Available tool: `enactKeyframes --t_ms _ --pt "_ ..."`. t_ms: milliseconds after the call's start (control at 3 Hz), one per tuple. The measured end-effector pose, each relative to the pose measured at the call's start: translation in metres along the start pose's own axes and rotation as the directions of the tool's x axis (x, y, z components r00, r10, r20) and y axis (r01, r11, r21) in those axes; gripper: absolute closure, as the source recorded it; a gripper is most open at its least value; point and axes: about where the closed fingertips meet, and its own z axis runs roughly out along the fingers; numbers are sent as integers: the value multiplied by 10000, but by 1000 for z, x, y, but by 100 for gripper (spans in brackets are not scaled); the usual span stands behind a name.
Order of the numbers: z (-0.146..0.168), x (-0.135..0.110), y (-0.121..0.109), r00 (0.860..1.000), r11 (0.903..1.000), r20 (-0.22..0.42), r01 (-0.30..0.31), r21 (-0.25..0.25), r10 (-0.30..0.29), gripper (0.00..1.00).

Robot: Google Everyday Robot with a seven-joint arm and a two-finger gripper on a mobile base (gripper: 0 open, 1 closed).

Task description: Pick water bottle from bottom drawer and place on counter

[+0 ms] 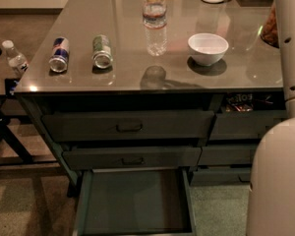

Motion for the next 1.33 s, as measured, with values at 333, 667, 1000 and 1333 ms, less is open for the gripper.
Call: enactKeyframes --t_ms 333,667,1000,1333 --pt "7 5 -2 9988 9978 -102 -489 -440 485 100" --pt "17 11 -4 9966 9937 -345 -780 -804 754 100" --pt "30 10 -7 9978 9965 -598 -347 -762 302 100" --pt "31 9 -7 9979 9966 -587 -325 -758 280 100"
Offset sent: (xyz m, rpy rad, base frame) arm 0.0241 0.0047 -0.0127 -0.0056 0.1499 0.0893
